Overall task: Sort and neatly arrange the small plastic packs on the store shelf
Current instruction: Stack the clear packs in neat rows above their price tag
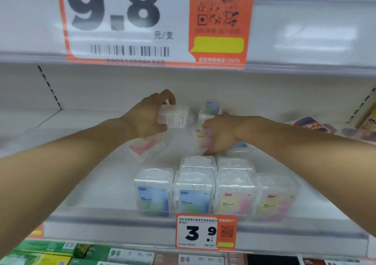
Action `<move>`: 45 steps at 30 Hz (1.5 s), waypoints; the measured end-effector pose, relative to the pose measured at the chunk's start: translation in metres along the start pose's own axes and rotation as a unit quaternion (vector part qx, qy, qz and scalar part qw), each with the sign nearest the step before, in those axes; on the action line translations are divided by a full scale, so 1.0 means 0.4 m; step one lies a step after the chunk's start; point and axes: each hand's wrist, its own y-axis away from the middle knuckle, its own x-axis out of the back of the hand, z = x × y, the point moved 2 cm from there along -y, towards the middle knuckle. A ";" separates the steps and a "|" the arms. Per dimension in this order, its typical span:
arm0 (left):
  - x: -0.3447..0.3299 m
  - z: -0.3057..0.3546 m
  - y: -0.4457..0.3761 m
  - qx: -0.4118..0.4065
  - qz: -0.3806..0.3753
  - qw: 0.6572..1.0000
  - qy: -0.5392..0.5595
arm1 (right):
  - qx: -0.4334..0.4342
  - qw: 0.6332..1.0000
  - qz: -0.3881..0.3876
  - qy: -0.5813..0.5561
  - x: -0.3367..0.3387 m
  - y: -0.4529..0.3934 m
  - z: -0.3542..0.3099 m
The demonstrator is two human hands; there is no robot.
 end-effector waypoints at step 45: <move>0.043 0.230 0.031 0.171 -0.011 0.900 0.401 | 0.002 0.683 0.266 -0.680 -0.104 0.361 0.248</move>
